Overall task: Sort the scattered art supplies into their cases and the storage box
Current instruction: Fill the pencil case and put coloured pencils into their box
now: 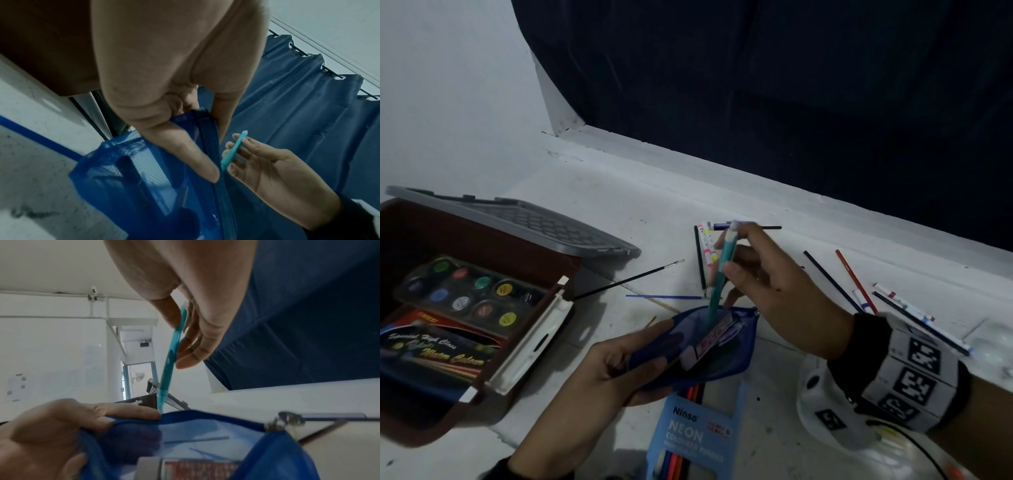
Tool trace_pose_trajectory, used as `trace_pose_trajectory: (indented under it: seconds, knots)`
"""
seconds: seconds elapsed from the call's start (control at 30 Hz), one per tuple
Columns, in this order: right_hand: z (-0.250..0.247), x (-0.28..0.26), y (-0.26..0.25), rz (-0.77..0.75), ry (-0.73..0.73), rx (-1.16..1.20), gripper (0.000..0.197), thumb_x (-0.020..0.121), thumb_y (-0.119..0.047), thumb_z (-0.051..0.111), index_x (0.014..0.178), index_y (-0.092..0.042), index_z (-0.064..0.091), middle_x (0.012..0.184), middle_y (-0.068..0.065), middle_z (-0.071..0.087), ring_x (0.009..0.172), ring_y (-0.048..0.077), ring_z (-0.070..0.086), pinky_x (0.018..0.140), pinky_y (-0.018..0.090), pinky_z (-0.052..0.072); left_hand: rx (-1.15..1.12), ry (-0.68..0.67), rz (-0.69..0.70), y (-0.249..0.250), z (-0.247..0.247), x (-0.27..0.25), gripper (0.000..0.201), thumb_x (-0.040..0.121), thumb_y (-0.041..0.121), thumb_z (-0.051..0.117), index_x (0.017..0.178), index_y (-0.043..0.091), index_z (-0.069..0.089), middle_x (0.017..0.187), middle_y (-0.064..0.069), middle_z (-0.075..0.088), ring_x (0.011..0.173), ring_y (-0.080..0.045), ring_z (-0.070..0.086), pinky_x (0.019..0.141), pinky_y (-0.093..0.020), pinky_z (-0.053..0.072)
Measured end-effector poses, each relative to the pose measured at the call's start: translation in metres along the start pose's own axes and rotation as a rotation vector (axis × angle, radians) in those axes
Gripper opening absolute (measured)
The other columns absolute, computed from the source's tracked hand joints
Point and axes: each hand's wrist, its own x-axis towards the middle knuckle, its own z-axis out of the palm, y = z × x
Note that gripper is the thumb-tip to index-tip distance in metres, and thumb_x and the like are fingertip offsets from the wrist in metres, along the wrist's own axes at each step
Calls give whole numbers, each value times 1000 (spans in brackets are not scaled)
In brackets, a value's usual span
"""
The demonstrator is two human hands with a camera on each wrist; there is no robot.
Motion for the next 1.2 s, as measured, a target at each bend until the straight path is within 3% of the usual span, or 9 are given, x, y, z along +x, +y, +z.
trace_pose_trajectory:
  seconds: [0.13, 0.3, 0.4, 0.47, 0.7, 0.9, 1.03, 1.13, 1.2]
  knots:
    - [11, -14, 11, -20, -124, -157, 23, 104, -20, 46, 122, -33, 48, 100, -3, 63, 98, 16, 63, 86, 41, 55, 19, -21, 8, 1, 3, 1, 44, 92, -2, 58, 124, 27, 69, 119, -3, 74, 109, -23, 71, 88, -33, 60]
    - [28, -18, 32, -106, -291, -481, 32, 103, -18, 46, 132, -29, 52, 117, -5, 57, 105, 12, 55, 89, 37, 48, 5, -25, 22, 0, 4, 2, 48, 92, -8, 55, 129, 20, 65, 120, -6, 73, 109, -24, 71, 83, -28, 60]
    - [32, -17, 41, -146, -376, -644, 34, 102, -19, 48, 135, -25, 55, 131, -4, 55, 115, 8, 51, 94, 18, 42, -11, -18, 12, 1, 3, 3, 50, 92, -11, 53, 130, 20, 63, 119, -5, 74, 109, -24, 71, 81, -28, 60]
    - [35, -17, 42, -174, -386, -678, 30, 100, -18, 52, 128, -21, 61, 125, -3, 59, 108, 4, 49, 82, 2, 31, -21, -7, 5, 1, 3, 3, 51, 92, -12, 53, 132, 19, 62, 121, -4, 73, 111, -23, 70, 84, -32, 60]
    - [24, -18, 39, -71, -183, -869, 37, 90, -15, 50, 126, -18, 61, 113, 3, 63, 101, 23, 57, 83, 40, 47, -35, -5, 9, 3, 3, 5, 51, 92, -14, 49, 132, 15, 62, 121, -4, 73, 113, -23, 69, 91, -40, 57]
    - [9, -29, 36, 13, -115, -1073, 51, 74, -11, 66, 123, -21, 56, 120, 6, 51, 107, 26, 47, 75, 39, 41, -73, 9, -6, 9, 4, 6, 58, 94, -19, 31, 126, 14, 67, 120, -6, 73, 109, -22, 71, 89, -40, 57]
    - [4, -46, 37, 58, -119, -1024, 58, 71, -6, 70, 127, -12, 57, 142, 20, 44, 129, 37, 40, 90, 52, 41, -119, -21, -2, 16, 6, 0, 59, 91, -18, 30, 119, 13, 72, 120, -7, 73, 111, -23, 70, 88, -41, 56]
    - [-1, -65, 34, 19, -43, -930, 53, 69, -5, 61, 122, -12, 61, 125, 14, 57, 115, 35, 52, 83, 50, 48, -105, -88, 18, 23, 8, -8, 55, 87, -13, 38, 112, 17, 77, 120, -10, 73, 112, -25, 69, 89, -44, 55]
    - [-5, -81, 28, -26, 66, -895, 39, 72, -6, 57, 110, -14, 65, 107, 6, 60, 100, 29, 57, 74, 46, 50, -80, -138, 37, 28, 10, -13, 48, 68, 3, 60, 110, 19, 77, 119, -10, 73, 109, -24, 71, 79, -38, 62]
